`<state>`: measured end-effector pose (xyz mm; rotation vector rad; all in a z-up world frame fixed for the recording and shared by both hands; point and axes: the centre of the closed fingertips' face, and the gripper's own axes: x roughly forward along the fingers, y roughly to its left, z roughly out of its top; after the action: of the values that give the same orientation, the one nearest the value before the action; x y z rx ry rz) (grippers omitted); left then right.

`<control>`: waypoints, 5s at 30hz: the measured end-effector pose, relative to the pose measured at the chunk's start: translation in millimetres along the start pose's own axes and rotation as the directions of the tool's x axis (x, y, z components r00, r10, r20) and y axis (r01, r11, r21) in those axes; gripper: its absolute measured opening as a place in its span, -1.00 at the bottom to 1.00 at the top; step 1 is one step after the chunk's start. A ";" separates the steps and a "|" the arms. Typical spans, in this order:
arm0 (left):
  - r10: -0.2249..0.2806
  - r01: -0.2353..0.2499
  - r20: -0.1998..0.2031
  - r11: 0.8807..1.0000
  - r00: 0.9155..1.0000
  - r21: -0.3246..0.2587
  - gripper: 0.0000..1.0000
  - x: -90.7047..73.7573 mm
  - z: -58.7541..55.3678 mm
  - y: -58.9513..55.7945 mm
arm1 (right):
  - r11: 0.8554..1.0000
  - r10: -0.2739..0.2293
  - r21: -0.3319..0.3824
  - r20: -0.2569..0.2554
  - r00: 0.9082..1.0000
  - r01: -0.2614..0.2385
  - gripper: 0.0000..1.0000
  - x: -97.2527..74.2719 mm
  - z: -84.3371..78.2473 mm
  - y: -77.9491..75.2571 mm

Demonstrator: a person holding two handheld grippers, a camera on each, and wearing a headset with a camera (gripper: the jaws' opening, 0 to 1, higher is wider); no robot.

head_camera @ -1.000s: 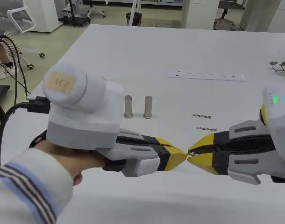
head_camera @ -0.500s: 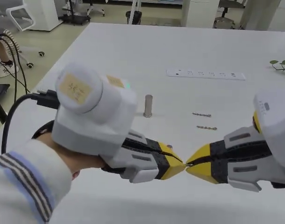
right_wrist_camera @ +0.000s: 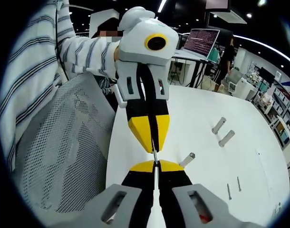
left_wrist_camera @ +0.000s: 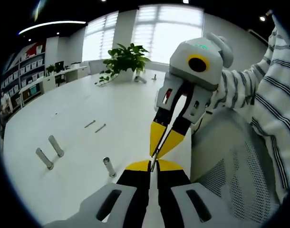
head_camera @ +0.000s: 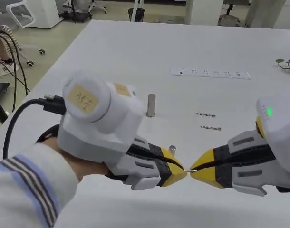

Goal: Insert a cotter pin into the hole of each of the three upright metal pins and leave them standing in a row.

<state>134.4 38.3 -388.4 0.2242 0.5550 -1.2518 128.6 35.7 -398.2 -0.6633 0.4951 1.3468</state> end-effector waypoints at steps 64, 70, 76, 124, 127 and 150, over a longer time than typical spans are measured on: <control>0.228 -0.228 -0.002 0.974 0.974 -0.009 -0.80 38.7 -18.2 85.6 | 1.000 -0.003 0.004 -0.197 0.980 0.004 -1.00 30.9 -55.7 -72.9; 0.219 -0.218 -0.019 0.975 0.976 0.034 -0.89 40.5 -19.3 85.8 | 1.000 0.004 -0.005 -0.190 0.982 -0.005 -1.00 32.5 -53.4 -72.9; 0.217 -0.216 -0.021 0.976 0.976 0.037 -0.89 41.4 -19.6 85.7 | 1.000 0.010 -0.006 -0.174 0.985 -0.011 -1.00 35.0 -51.6 -73.2; 0.205 -0.206 -0.039 0.978 0.978 -0.023 -0.89 40.9 -20.8 86.3 | 0.999 0.033 -0.012 -0.061 0.998 -0.034 -1.00 46.4 -36.5 -74.0; 0.204 -0.205 -0.050 0.978 0.978 -0.021 -0.89 41.6 -22.7 86.1 | 0.999 0.034 -0.014 -0.056 0.998 -0.035 -1.00 46.5 -35.5 -73.5; 0.240 -0.241 -0.028 0.971 0.970 0.001 -0.32 25.2 -26.5 84.7 | 0.993 -0.013 0.119 0.007 1.000 0.012 -0.92 49.4 -39.5 -67.3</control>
<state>211.9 55.8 -435.3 0.2981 0.5362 -1.0136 205.0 38.0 -450.0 -0.5620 0.5602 1.2968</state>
